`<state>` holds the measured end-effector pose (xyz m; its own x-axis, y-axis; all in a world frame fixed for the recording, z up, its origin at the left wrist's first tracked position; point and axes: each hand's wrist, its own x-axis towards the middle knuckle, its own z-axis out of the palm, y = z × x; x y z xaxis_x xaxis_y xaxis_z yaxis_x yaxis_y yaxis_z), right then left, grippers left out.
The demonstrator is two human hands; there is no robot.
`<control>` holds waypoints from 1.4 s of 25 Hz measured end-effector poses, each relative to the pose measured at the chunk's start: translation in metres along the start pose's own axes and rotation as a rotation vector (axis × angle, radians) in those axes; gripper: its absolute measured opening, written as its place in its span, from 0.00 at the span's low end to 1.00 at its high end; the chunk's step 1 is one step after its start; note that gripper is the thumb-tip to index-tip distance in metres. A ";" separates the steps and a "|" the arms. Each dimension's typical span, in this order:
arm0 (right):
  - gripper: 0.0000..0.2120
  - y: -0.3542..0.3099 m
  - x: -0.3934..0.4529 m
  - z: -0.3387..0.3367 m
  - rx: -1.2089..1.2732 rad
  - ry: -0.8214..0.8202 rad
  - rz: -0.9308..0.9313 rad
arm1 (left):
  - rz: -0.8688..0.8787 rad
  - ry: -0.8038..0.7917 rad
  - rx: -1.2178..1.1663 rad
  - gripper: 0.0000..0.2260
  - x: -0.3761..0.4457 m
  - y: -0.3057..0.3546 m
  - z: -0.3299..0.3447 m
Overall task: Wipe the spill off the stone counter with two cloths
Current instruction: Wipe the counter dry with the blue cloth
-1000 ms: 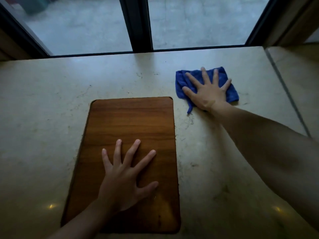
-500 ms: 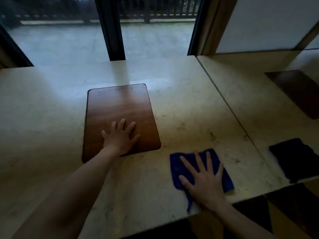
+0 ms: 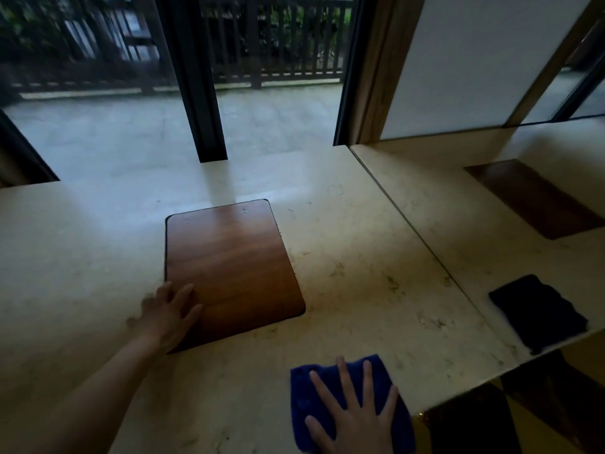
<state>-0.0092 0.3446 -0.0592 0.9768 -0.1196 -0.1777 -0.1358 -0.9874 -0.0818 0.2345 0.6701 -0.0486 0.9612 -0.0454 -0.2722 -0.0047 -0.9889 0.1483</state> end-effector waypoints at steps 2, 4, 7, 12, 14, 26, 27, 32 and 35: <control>0.34 -0.010 0.021 -0.001 0.023 -0.005 -0.006 | -0.047 0.029 0.055 0.37 0.011 -0.015 0.000; 0.34 -0.017 0.049 -0.002 0.007 -0.019 0.005 | -0.063 0.091 0.122 0.34 0.017 -0.018 -0.002; 0.34 -0.030 0.113 -0.011 -0.041 -0.041 0.028 | -0.003 0.105 0.181 0.35 0.025 -0.020 -0.009; 0.36 -0.047 0.193 -0.023 -0.034 -0.068 0.015 | 0.005 0.060 0.175 0.36 0.030 -0.021 -0.009; 0.35 -0.051 0.216 -0.030 -0.012 -0.069 -0.006 | 0.009 0.037 0.166 0.35 0.029 -0.021 -0.010; 0.29 -0.140 0.583 -0.093 0.077 0.029 0.061 | 0.075 0.291 0.247 0.33 0.039 -0.033 0.009; 0.30 -0.149 0.607 -0.097 0.080 0.018 0.076 | 0.078 0.308 0.249 0.33 0.040 -0.036 0.011; 0.30 -0.188 0.674 -0.110 0.101 -0.001 0.104 | 0.105 0.376 0.209 0.33 0.039 -0.034 0.014; 0.32 -0.201 0.650 -0.104 0.047 0.018 -0.049 | 0.100 0.321 0.121 0.36 0.035 -0.030 0.008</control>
<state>0.6706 0.4542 -0.0560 0.9853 -0.0732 -0.1544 -0.0946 -0.9862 -0.1359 0.2657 0.6975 -0.0704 0.9919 -0.1153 0.0534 -0.1175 -0.9923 0.0400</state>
